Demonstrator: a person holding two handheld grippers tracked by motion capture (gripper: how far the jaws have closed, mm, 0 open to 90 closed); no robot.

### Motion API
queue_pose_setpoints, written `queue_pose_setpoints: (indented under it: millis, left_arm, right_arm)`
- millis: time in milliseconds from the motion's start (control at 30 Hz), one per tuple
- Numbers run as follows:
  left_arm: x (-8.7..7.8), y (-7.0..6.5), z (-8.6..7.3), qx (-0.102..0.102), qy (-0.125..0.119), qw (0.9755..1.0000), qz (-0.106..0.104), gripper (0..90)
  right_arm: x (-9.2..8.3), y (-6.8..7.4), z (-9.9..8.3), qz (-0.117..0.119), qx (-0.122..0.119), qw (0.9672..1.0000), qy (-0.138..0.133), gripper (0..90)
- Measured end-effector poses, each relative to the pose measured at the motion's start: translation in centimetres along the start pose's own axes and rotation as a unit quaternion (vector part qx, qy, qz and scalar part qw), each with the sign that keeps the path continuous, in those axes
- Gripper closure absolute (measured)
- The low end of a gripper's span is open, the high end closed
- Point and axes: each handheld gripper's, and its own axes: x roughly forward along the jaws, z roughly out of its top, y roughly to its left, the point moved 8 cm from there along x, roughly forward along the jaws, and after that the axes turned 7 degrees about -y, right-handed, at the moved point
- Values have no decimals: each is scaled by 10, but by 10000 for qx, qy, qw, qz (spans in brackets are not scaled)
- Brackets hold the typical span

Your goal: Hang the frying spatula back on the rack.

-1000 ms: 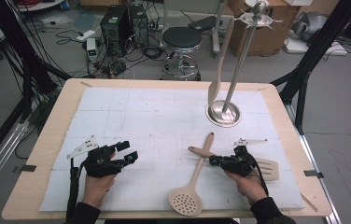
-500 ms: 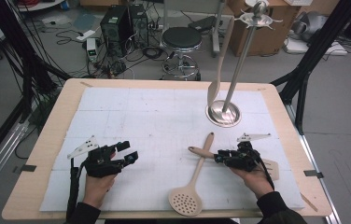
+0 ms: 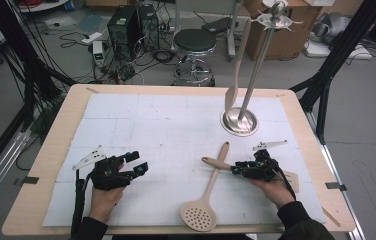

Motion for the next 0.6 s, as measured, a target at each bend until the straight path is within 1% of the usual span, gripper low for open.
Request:
queue_pose_setpoints:
  millis: [133, 200, 267, 400, 433, 533, 600]
  left_arm:
    - [0, 0, 0, -3, -1, 10000, 1, 295]
    - [0, 0, 0, 12, 13, 10000, -5, 295]
    - [1, 0, -1, 13, 14, 10000, -7, 295]
    - [1, 0, -1, 16, 38, 10000, -13, 295]
    - [1, 0, -1, 14, 37, 10000, -16, 294]
    - [1, 0, -1, -1, 18, 10000, -10, 295]
    - [1, 0, -1, 8, 19, 10000, -10, 295]
  right_arm:
    - [0, 0, 0, 43, -15, 10000, 25, 620]
    - [0, 1, -1, 29, -134, 9998, 122, 619]
    - [1, 2, 0, -35, -349, 9991, 230, 616]
    - [1, 3, 0, -108, -568, 9977, 351, 613]
    - [1, 4, 0, -105, -586, 9976, 356, 613]
    - [1, 4, -1, -118, -833, 9956, 415, 612]
    - [1, 5, -2, -174, -1059, 9928, 540, 611]
